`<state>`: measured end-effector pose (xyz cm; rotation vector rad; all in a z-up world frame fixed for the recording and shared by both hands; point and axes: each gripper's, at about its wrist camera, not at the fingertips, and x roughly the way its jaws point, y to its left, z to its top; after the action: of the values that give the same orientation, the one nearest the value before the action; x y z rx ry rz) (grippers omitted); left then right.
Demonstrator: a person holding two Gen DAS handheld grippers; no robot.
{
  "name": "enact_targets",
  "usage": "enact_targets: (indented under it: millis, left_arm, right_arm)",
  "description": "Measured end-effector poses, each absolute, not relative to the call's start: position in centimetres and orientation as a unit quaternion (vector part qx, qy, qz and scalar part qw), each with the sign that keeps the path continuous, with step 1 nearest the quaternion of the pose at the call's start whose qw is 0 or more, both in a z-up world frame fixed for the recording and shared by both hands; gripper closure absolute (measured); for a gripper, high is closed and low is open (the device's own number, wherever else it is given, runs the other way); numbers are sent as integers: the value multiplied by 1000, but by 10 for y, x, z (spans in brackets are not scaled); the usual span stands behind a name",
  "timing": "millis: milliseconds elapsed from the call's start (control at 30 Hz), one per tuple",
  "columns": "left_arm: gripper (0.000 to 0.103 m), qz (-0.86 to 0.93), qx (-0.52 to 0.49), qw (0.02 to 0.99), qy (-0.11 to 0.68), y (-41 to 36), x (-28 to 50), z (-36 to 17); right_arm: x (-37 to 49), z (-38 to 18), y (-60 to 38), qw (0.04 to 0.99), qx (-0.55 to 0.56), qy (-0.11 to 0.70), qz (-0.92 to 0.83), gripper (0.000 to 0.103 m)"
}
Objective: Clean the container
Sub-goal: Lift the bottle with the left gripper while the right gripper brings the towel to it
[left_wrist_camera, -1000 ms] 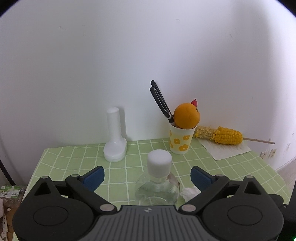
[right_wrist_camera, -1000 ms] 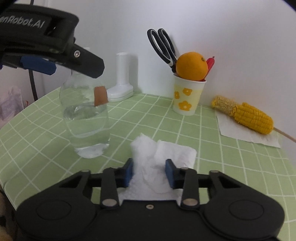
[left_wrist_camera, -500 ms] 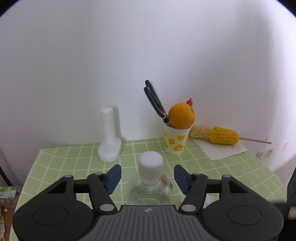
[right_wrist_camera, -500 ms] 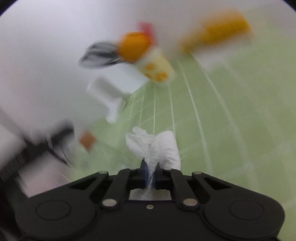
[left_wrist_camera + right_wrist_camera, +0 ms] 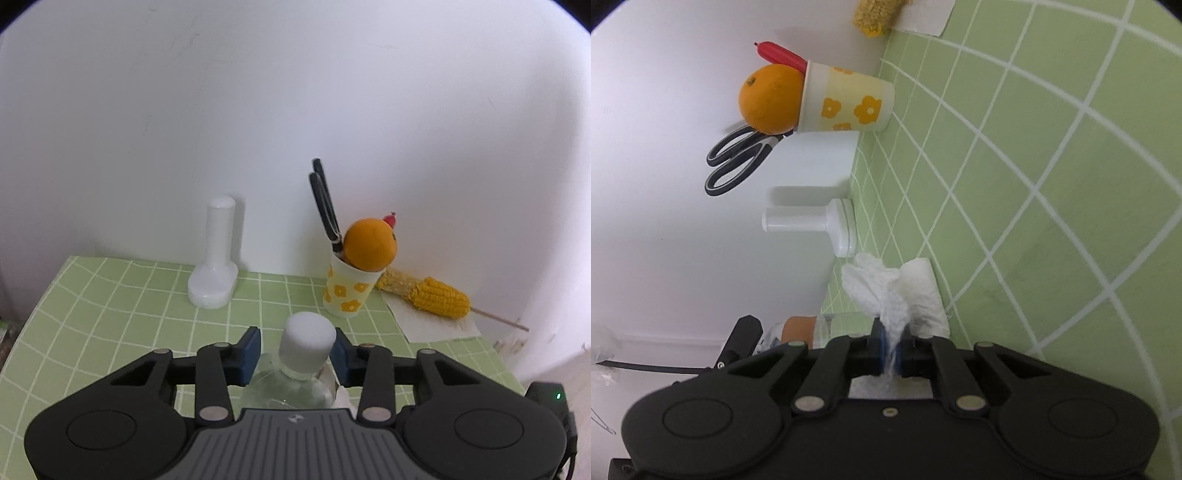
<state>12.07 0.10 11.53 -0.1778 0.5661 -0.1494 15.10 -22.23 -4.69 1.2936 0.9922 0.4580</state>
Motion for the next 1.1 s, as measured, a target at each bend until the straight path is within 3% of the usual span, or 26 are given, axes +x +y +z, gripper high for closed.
enact_targets:
  millis: [267,400,633,967,1100]
  left_arm:
    - [62,-66,-105,951,283,0,116,117]
    - [71,-82,-141,946,280,1,111,121]
    - [71,-74,-155,944,281,2,108,120]
    - [73,-61,-85,958,265,-13,104,116]
    - [72,-65,-103,955,272,-7,106,117]
  right_arm:
    - [147,-48,-226,648,585,436,217,97]
    - [143,-38,-230,644,596,419,233,97]
    - [138,-34,-237,624,620,408,244,97]
    - [140,-45,-232,625,616,421,228,97]
    - [141,-55,-230,619,621,426,224,96]
